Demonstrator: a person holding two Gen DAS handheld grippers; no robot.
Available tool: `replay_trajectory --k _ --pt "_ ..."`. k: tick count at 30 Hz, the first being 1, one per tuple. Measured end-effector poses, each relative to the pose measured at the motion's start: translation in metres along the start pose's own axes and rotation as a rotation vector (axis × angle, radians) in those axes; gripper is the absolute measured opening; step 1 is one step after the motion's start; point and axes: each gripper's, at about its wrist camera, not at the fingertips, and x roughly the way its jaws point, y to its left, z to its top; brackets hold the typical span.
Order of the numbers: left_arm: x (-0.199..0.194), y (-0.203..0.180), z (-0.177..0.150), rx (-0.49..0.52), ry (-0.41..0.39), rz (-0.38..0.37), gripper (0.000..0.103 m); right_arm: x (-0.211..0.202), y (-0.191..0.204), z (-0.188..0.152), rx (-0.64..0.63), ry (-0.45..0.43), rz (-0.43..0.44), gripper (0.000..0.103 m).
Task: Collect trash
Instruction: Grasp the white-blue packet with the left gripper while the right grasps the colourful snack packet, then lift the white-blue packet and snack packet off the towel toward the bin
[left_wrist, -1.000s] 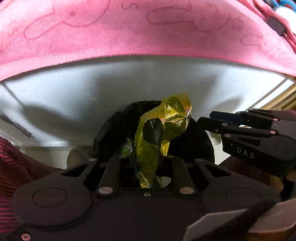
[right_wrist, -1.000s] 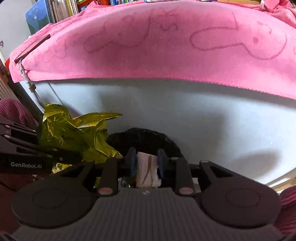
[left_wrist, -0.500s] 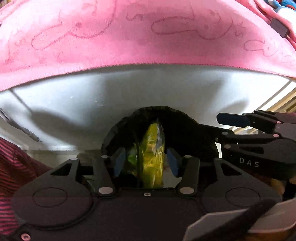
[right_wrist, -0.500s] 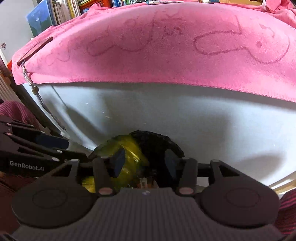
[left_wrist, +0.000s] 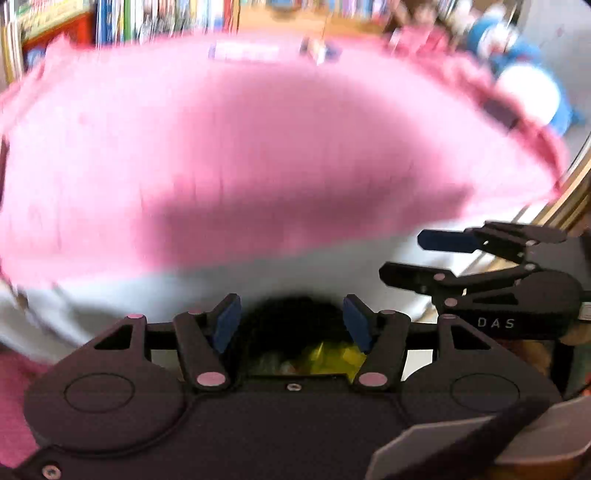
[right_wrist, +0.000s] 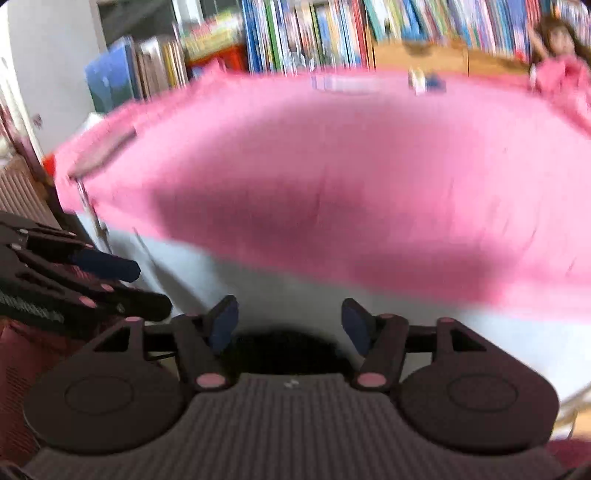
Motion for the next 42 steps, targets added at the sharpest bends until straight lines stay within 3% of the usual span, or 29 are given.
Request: replay_trajectory --k 4,9,15,18,22,25,27,30,32,34,35,37,38,40,42 --pt "-0.021 0.014 0.05 -0.023 -0.137 -0.021 0.078 -0.015 -0.019 0.048 -0.025 -0.126 -0.076 0.084" --pt "-0.003 0.026 0.129 -0.067 -0.266 0.037 0.087 -0.003 -0.052 0.104 -0.043 -0.221 -0.2 0.09" --pt "0.087 0.055 0.222 -0.276 -0.17 -0.089 0.088 0.049 -0.094 0.161 -0.016 -0.218 -0.291 0.09" --pt "0.142 0.075 0.261 -0.453 -0.12 -0.074 0.086 0.082 -0.114 0.184 0.028 -0.194 -0.302 0.09" --pt "0.192 0.095 0.284 -0.628 -0.117 -0.02 0.084 0.123 -0.135 0.208 0.04 -0.162 -0.323 0.09" --pt "0.223 0.106 0.299 -0.7 -0.126 0.047 0.083 0.151 -0.144 0.223 0.052 -0.138 -0.341 0.09" --pt "0.235 0.106 0.306 -0.687 -0.153 0.072 0.083 0.167 -0.148 0.233 0.063 -0.123 -0.351 0.09" --pt "0.253 0.105 0.317 -0.66 -0.176 0.076 0.077 0.193 -0.154 0.245 0.074 -0.089 -0.377 0.09" --pt "0.261 0.102 0.318 -0.651 -0.194 0.091 0.056 0.207 -0.157 0.25 0.092 -0.072 -0.392 0.09" --pt "0.264 0.099 0.317 -0.63 -0.188 0.108 0.018 0.219 -0.16 0.253 0.103 -0.043 -0.393 0.09" --pt "0.266 0.098 0.315 -0.622 -0.174 0.109 0.013 0.225 -0.161 0.254 0.102 -0.022 -0.389 0.087" --pt "0.263 0.099 0.31 -0.613 -0.182 0.109 0.011 0.232 -0.16 0.252 0.108 0.015 -0.373 0.069" --pt "0.259 0.098 0.307 -0.612 -0.182 0.105 0.011 0.233 -0.159 0.249 0.119 0.019 -0.364 0.049" --pt "0.252 0.098 0.303 -0.6 -0.186 0.095 0.01 0.228 -0.152 0.242 0.101 -0.007 -0.365 0.046" --pt "0.243 0.097 0.299 -0.584 -0.193 0.082 0.008 0.219 -0.145 0.237 0.089 -0.021 -0.349 0.036"
